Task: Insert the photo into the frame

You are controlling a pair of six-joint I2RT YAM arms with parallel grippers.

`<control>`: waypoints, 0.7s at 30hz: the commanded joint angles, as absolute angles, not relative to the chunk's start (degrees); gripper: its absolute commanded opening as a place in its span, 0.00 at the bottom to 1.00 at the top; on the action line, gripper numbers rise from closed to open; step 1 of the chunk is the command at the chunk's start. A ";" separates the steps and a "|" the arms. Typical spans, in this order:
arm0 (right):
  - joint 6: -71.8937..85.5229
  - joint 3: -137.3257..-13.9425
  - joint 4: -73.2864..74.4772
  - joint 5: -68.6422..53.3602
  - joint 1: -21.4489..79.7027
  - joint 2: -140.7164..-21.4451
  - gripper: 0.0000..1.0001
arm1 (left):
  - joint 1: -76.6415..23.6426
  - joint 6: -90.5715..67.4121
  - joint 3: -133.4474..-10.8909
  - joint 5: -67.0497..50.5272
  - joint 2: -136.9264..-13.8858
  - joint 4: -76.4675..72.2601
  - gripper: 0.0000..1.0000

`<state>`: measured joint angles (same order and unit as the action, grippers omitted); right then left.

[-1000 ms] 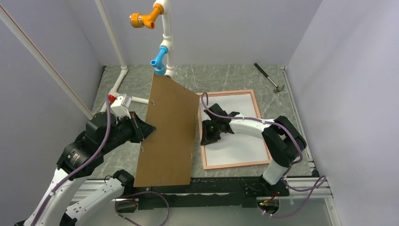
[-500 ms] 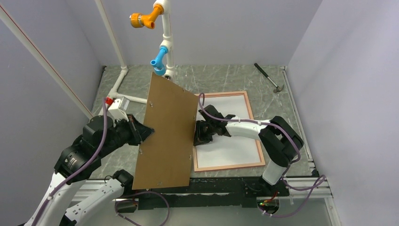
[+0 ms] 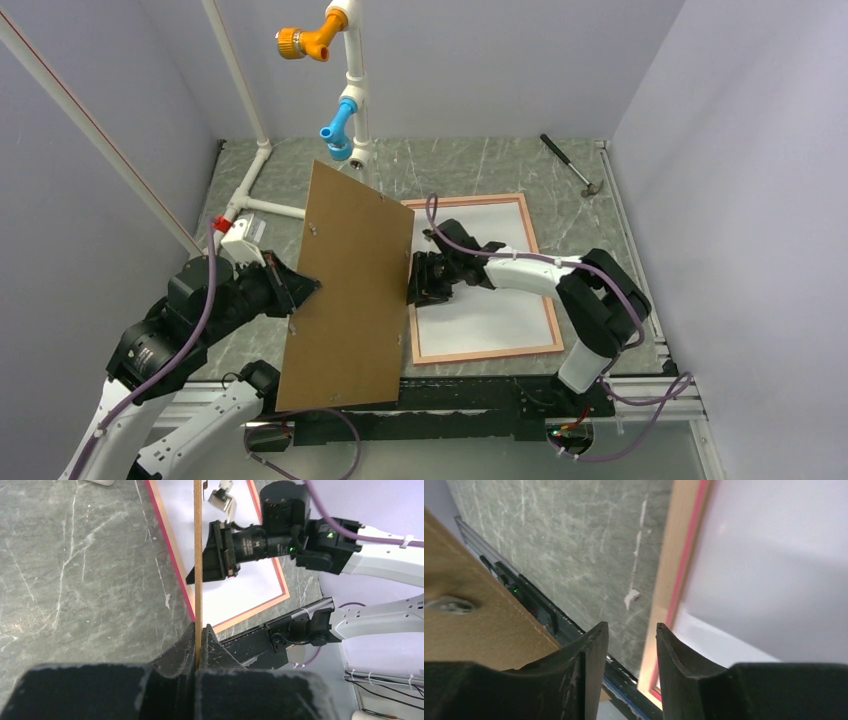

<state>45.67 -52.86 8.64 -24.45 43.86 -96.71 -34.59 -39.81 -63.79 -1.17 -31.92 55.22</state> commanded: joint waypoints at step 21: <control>22.11 -42.69 26.96 -15.81 -5.56 -78.32 0.81 | -34.45 -51.92 -50.25 -13.53 -25.97 28.97 0.00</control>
<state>24.80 -44.31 26.81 -16.03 -2.42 -77.58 -34.59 -46.70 -51.46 -9.13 -26.74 43.22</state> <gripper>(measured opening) 0.808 0.023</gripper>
